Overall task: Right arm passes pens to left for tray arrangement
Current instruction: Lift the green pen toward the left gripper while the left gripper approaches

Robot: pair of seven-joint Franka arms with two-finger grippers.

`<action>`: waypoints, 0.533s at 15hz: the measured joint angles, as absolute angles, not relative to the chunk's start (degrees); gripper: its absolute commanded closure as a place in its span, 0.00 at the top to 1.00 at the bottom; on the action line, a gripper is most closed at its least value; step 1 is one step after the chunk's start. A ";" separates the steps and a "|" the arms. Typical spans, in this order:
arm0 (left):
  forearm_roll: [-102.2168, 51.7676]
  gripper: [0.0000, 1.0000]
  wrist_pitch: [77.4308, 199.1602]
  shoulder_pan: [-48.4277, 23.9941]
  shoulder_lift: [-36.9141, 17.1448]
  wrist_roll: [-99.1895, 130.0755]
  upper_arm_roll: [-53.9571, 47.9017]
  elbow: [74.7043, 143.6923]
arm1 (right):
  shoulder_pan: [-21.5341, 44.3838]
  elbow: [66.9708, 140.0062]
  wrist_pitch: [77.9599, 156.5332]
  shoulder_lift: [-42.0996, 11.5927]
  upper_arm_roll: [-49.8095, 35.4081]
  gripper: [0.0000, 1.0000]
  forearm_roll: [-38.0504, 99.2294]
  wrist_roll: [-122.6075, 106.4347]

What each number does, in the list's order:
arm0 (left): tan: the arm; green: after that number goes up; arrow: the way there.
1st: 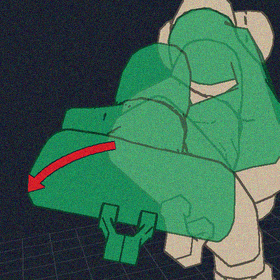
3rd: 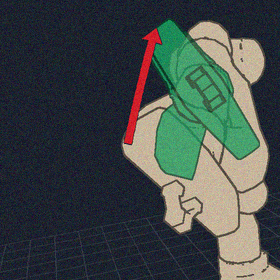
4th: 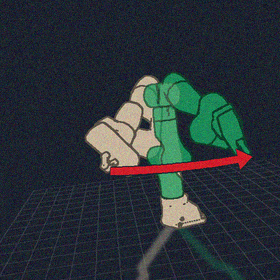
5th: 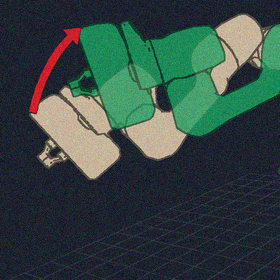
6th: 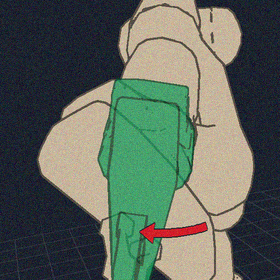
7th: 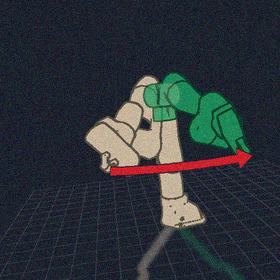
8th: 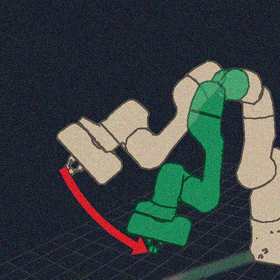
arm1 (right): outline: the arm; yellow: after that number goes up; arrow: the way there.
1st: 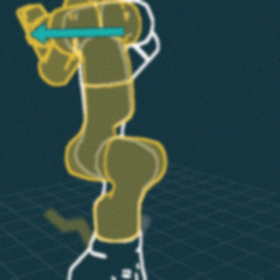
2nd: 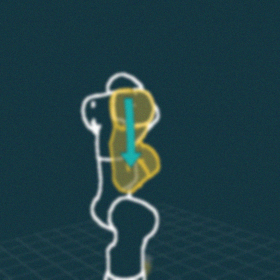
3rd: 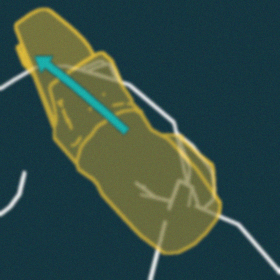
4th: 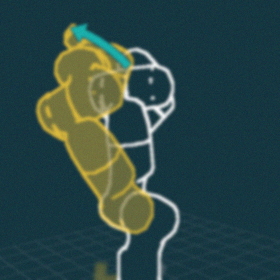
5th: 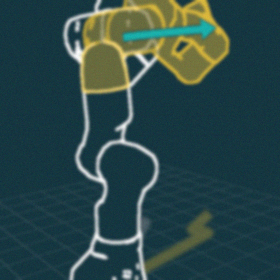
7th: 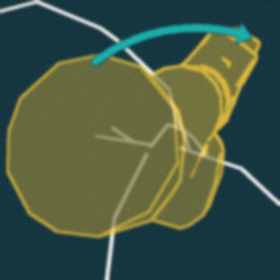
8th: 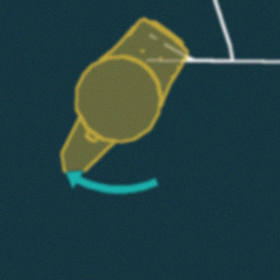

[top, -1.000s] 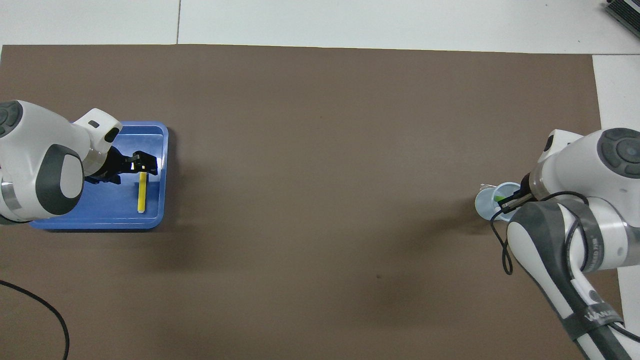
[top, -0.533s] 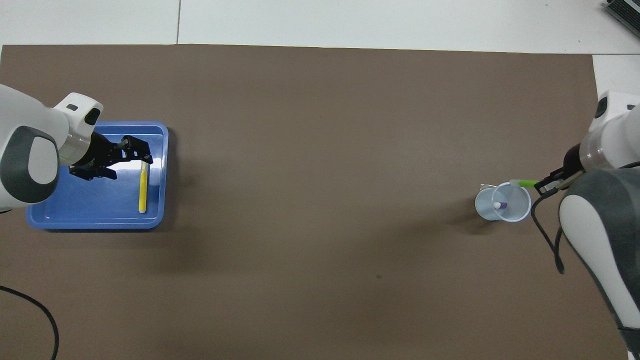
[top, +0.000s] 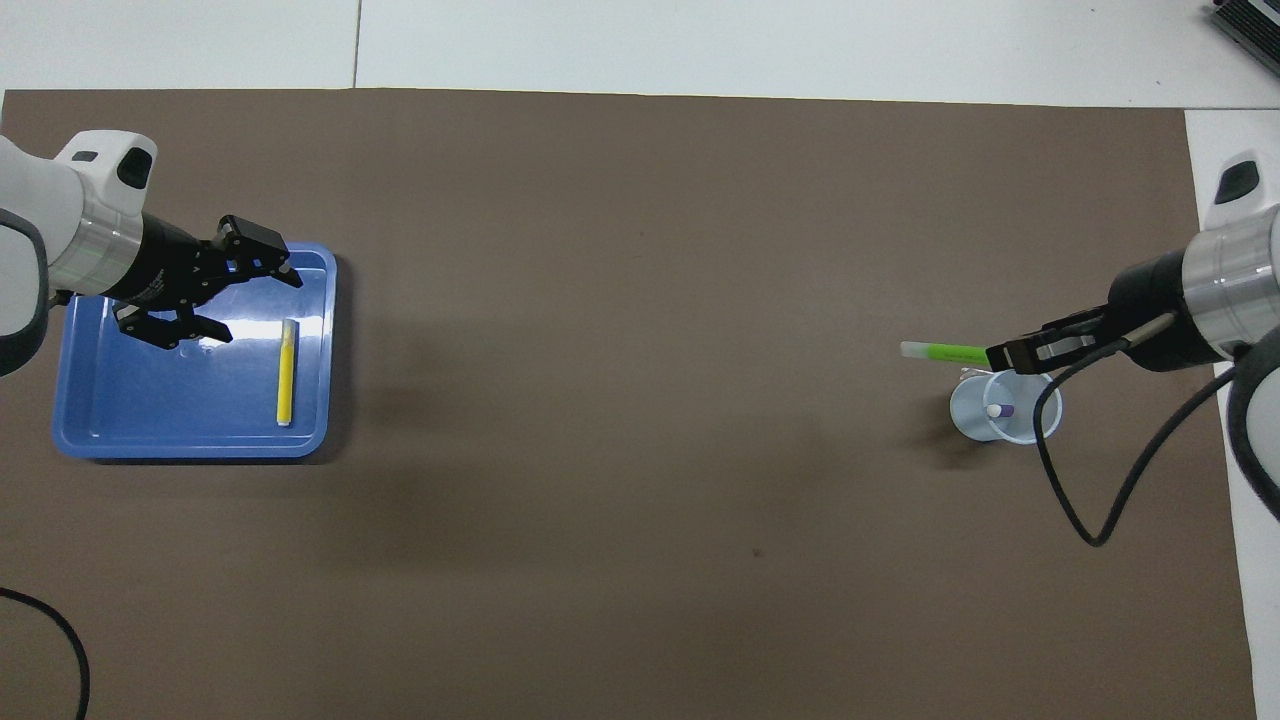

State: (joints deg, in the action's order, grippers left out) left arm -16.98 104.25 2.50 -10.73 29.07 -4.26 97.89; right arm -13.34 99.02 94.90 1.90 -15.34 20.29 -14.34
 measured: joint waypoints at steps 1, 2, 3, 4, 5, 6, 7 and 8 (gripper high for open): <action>-18.63 0.95 103.75 2.50 -10.04 31.61 -4.31 97.77 | -12.52 99.03 95.11 1.89 -15.58 0.00 22.63 -11.14; -20.65 0.95 103.61 2.50 -9.42 34.98 -4.34 97.76 | -11.12 99.07 95.78 1.89 -15.81 0.00 24.54 -7.53; -23.22 0.99 103.56 2.50 -8.95 38.78 -4.36 97.76 | -9.25 99.24 97.62 1.90 -16.02 0.00 26.61 -3.38; -25.81 1.00 103.55 2.49 -8.56 42.42 -4.43 97.76 | -7.05 99.69 100.57 1.90 -16.19 0.00 28.98 0.70; -27.73 1.00 103.43 2.44 -8.16 45.47 -4.63 97.76 | -4.77 100.40 104.04 1.92 -16.32 0.00 31.12 4.19; -28.80 1.00 103.24 2.27 -7.71 48.36 -5.04 97.77 | -2.50 101.39 107.54 1.97 -16.45 0.00 32.91 7.35; -29.24 1.00 103.15 1.80 -7.18 51.19 -5.43 97.77 | -0.20 102.56 110.70 2.06 -16.53 0.00 34.70 10.22; -29.47 1.00 103.14 1.14 -6.54 53.70 -5.80 97.77 | 1.85 103.67 113.20 2.20 -16.62 0.00 36.57 12.76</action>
State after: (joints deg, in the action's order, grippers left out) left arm -29.47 103.14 1.14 -6.54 53.70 -5.80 97.77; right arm 1.85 103.67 113.20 2.20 -16.62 36.57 12.76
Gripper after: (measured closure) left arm 0.000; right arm 0.824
